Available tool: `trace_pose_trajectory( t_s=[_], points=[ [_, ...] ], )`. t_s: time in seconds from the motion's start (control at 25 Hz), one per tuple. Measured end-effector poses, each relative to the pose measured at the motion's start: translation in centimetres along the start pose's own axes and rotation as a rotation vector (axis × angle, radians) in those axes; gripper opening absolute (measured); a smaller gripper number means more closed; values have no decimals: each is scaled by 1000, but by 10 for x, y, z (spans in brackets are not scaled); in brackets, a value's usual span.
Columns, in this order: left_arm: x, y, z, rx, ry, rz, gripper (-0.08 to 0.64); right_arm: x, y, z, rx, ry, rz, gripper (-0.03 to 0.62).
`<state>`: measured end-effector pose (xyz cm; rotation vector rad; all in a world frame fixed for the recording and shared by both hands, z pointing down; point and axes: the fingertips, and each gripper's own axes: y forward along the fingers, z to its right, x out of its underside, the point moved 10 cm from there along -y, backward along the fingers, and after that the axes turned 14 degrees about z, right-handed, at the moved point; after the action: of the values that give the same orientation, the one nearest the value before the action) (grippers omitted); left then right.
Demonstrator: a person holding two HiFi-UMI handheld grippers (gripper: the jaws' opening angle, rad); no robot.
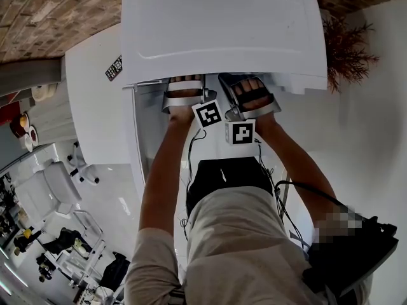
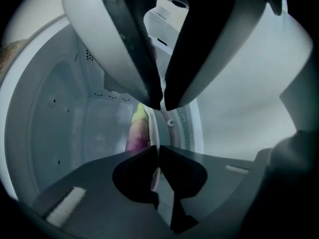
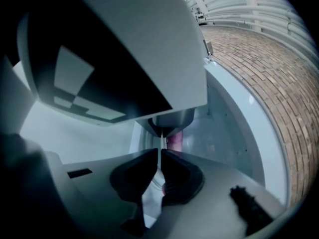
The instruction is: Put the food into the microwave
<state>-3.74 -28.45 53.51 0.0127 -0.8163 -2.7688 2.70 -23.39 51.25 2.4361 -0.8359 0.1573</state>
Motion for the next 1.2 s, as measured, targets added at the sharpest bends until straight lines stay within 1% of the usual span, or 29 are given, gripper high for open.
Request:
trace_pose_trajectory(
  t_s=[0.16,0.4,0.48,0.6,0.76,0.8,0.92,0.96,1.2],
  points=[
    [-1,1,4,29,3,2,35,-1,0,-2,-7,-9,6,28],
    [1,1,4,29,2,18,42,0,1,-3,-11,-7,-4,28],
    [1,0,1,27,-14,9,63,0,1,-2,-9,-5,-4,28],
    [0,-1,-5,44,-44,1,118,1,1,-3,-8,-5,-6,28],
    [2,-7,-5,55,-33,6,123,-1,0,-5,-25,-4,-10,28],
    [3,-9,-5,67,-48,11,123,-1,0,-6,-30,-3,-12,28],
    [2,-11,-2,164,-148,55,123,0,-1,-6,-33,-3,-14,28],
    [2,-11,-2,184,-161,67,121,0,-1,-6,-30,-3,-14,28],
    [1,-14,-1,181,-154,95,103,-3,-1,-6,-30,-1,-13,28]
  ],
)
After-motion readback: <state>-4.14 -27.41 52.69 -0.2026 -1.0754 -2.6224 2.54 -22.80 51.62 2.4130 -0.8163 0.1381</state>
